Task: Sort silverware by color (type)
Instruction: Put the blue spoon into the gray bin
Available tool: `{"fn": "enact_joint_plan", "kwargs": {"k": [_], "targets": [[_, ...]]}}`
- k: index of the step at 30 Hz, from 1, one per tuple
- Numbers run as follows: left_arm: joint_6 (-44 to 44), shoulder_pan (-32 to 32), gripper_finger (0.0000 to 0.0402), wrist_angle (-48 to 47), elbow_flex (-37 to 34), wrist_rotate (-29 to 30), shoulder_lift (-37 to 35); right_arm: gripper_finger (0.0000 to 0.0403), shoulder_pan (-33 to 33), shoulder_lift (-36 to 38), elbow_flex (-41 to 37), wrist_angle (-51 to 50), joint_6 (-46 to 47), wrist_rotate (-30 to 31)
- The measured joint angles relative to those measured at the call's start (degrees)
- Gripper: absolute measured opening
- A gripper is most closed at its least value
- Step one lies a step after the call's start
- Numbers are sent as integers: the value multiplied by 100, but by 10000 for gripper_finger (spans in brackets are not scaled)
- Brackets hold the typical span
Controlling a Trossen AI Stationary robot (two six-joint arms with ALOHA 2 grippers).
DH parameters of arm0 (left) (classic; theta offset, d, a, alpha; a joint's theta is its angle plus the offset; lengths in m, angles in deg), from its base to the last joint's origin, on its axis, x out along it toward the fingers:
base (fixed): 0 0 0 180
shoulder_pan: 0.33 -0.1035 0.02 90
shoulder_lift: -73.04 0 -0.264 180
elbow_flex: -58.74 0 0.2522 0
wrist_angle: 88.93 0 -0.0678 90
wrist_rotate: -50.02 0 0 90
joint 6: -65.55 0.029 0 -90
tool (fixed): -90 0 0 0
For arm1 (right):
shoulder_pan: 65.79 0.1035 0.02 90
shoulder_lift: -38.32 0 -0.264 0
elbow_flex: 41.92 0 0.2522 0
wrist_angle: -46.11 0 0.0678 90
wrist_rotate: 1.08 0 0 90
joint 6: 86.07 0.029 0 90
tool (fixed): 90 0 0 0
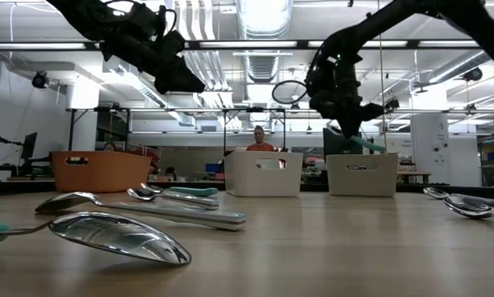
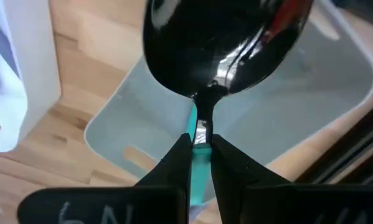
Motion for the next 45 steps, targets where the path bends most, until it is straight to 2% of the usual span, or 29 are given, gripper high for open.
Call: {"fn": "enact_joint_plan", "kwargs": {"k": [4, 16, 20, 45], "targets": [[2, 0, 102, 0, -3, 1, 0, 29, -45, -301, 205, -187, 67, -280], [214, 0, 102, -79, -18, 15, 0, 29, -92, -650, 275, -174, 461, -384], [278, 0, 102, -87, -30, 15, 0, 29, -92, -668, 267, -178, 519, -100], [297, 0, 102, -24, -66, 15, 0, 29, -36, -668, 264, -95, 751, 373]]}}
